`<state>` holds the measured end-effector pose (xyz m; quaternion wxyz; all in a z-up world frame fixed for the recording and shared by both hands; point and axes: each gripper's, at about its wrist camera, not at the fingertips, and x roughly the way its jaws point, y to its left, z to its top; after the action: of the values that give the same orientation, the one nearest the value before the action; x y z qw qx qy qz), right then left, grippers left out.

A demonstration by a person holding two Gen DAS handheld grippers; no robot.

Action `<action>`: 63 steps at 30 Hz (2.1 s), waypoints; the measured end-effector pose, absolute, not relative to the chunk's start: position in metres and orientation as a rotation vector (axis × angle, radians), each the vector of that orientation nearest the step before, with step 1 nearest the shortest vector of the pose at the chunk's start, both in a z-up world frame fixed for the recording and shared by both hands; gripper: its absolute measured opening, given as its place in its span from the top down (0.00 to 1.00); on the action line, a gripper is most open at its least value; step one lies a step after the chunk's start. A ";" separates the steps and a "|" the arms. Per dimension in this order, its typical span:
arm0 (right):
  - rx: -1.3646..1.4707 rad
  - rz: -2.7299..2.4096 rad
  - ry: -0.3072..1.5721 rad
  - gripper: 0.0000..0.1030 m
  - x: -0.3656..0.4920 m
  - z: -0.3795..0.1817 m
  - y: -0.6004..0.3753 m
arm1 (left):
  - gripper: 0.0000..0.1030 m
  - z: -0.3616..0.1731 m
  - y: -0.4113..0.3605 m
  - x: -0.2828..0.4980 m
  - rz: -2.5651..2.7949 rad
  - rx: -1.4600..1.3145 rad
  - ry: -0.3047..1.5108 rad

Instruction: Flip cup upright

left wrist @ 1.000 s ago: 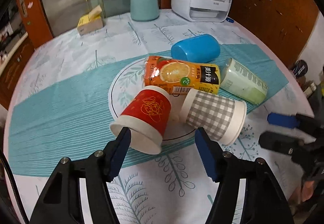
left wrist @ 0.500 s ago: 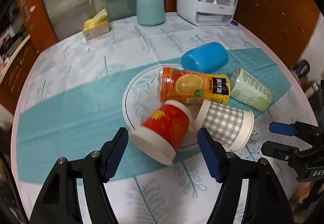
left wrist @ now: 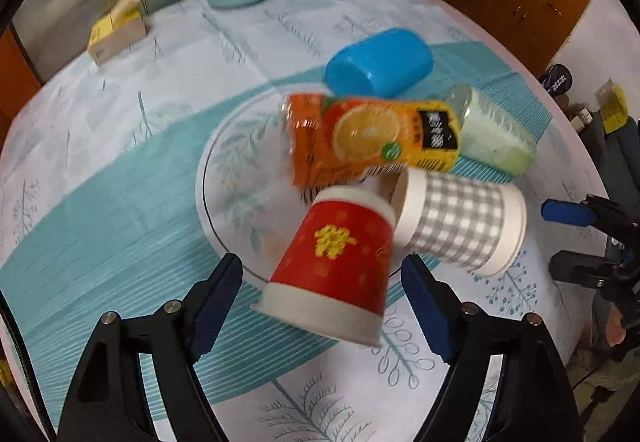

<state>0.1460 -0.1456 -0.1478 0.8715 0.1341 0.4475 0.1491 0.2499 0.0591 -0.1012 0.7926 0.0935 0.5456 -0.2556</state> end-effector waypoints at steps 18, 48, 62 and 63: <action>0.281 0.317 0.942 0.26 0.148 -0.151 -0.141 | 0.30 -0.105 0.055 0.232 -0.535 0.218 1.128; 0.167 0.286 0.959 0.26 0.078 -0.159 -0.171 | 0.28 -0.109 -0.034 0.099 -0.973 0.509 1.066; -0.089 0.525 0.918 0.26 0.069 -0.139 -0.140 | 0.22 -0.094 -0.007 0.097 -0.828 0.460 1.090; -0.132 0.547 0.909 0.26 0.068 -0.136 -0.136 | 0.22 -0.093 -0.004 0.096 -0.812 0.451 1.095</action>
<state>0.0682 -0.1357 -0.1360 0.8606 -0.0631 0.4330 0.2605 0.0964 -0.0039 -0.0930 0.7531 0.2067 0.5016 -0.3722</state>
